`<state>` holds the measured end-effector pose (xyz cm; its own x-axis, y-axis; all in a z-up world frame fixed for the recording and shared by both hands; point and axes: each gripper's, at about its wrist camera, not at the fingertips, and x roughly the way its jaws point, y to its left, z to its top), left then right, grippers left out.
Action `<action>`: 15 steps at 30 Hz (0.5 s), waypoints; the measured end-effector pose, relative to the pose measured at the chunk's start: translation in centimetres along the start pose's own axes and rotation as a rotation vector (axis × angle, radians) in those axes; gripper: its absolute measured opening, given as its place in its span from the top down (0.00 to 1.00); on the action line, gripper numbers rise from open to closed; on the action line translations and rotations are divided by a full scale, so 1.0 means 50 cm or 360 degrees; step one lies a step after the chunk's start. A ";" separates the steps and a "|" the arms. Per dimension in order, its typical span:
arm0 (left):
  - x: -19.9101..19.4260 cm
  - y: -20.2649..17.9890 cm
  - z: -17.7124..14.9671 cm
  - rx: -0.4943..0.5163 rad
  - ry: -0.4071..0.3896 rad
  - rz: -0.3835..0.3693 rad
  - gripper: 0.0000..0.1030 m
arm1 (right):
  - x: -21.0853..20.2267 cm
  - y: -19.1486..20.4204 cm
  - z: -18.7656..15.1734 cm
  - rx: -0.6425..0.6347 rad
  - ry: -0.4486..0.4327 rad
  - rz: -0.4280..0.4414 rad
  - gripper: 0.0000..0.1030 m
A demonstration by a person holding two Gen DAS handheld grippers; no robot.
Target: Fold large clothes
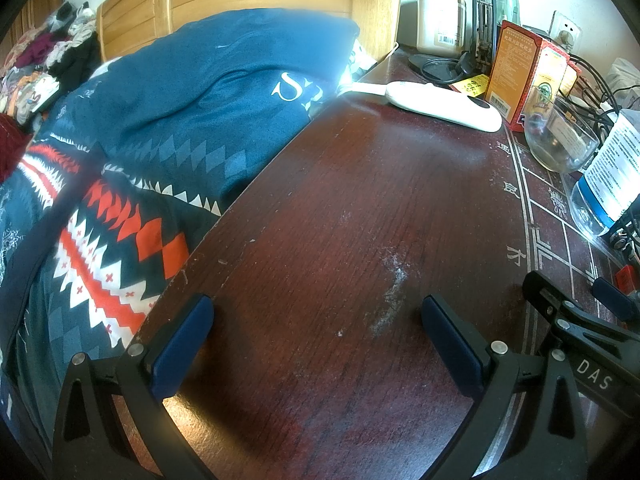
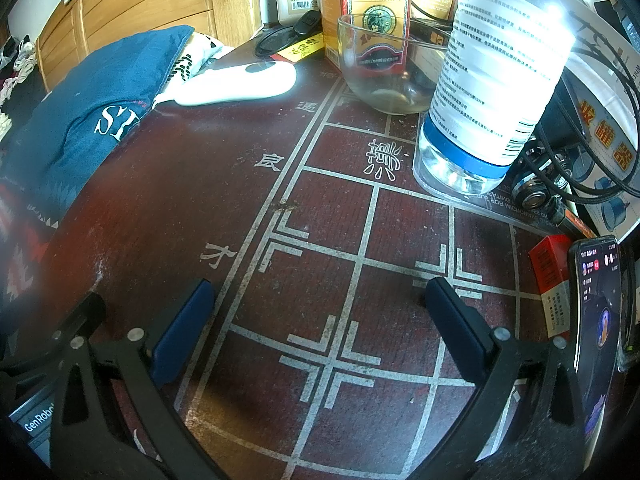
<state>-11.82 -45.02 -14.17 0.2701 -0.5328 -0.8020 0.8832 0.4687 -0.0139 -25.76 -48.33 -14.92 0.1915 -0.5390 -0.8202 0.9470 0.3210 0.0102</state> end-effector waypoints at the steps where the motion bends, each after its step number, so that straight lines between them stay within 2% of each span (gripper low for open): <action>1: 0.000 0.000 0.000 0.0000 0.0000 0.0000 0.00 | 0.000 0.000 0.000 0.0000 0.0000 0.0000 0.00; 15: 0.000 0.000 0.000 0.0000 0.0000 0.0000 0.00 | 0.000 0.000 0.000 0.0000 0.0000 0.0000 0.00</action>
<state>-11.82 -45.03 -14.18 0.2703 -0.5328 -0.8019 0.8832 0.4688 -0.0138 -25.74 -48.34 -14.92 0.1914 -0.5392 -0.8201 0.9470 0.3210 0.0099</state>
